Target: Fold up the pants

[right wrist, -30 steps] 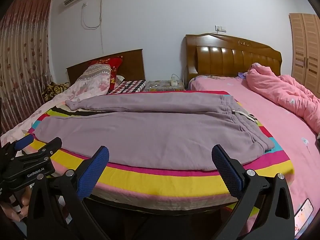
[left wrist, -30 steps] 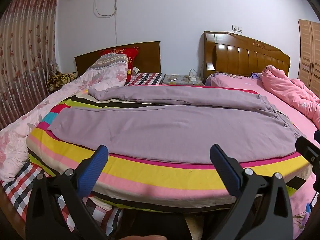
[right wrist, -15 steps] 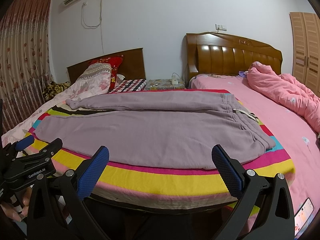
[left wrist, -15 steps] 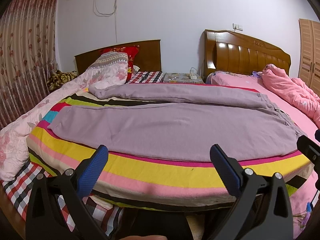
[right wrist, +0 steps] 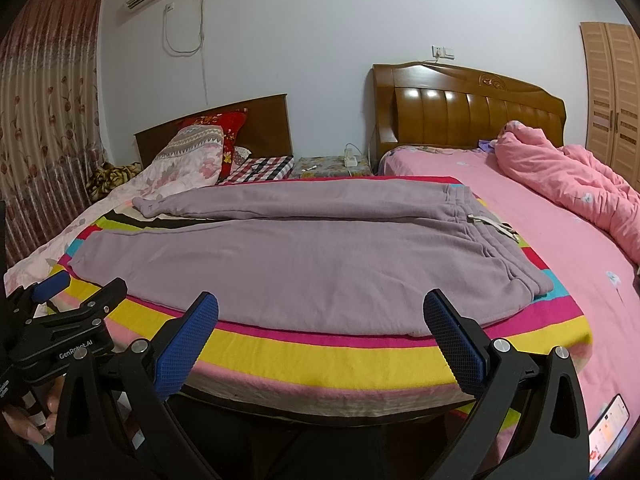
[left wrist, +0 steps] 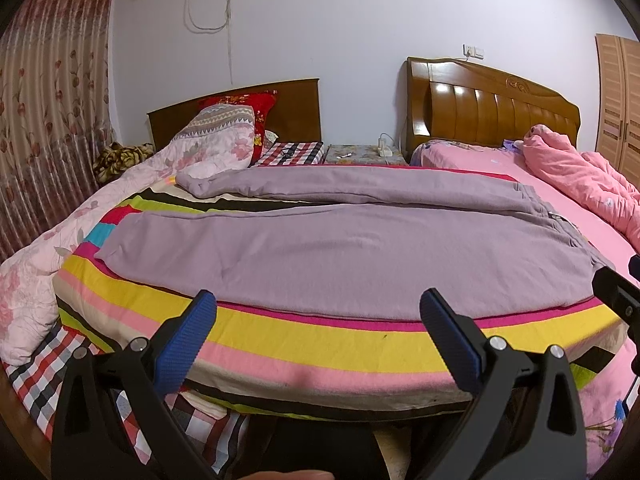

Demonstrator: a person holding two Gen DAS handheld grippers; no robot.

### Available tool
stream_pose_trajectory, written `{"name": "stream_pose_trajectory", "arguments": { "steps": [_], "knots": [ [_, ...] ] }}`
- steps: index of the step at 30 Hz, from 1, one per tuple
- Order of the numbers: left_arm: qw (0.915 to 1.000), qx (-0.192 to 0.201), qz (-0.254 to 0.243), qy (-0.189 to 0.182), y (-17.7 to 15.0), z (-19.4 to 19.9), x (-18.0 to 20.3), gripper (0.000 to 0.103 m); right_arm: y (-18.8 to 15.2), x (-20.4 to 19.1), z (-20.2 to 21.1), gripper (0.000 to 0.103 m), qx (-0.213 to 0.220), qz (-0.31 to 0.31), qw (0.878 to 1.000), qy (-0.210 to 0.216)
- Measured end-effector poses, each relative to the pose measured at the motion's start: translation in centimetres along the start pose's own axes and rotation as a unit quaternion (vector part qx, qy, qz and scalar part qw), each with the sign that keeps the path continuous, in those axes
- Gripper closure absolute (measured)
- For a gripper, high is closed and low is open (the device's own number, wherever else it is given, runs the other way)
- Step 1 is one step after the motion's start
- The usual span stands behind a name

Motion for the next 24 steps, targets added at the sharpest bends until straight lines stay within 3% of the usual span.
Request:
{"name": "stream_pose_trajectory", "arguments": {
  "steps": [24],
  "knots": [
    [0.9997,0.007,-0.02,-0.009,0.06,-0.09,0.23,0.001,0.04,0.0,0.0,0.004,0.0,0.0,1.0,0.0]
  ]
}}
Point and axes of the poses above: each gripper's, at about its wrist camera, not at the fingertips, and z roughly against the way its jaws point, x to its right, y to its top, the point moved 5 cm from there along -z, roughly the way its jaws point, and after that the axes turned 2 degrees about x, right-handed, at the moved point
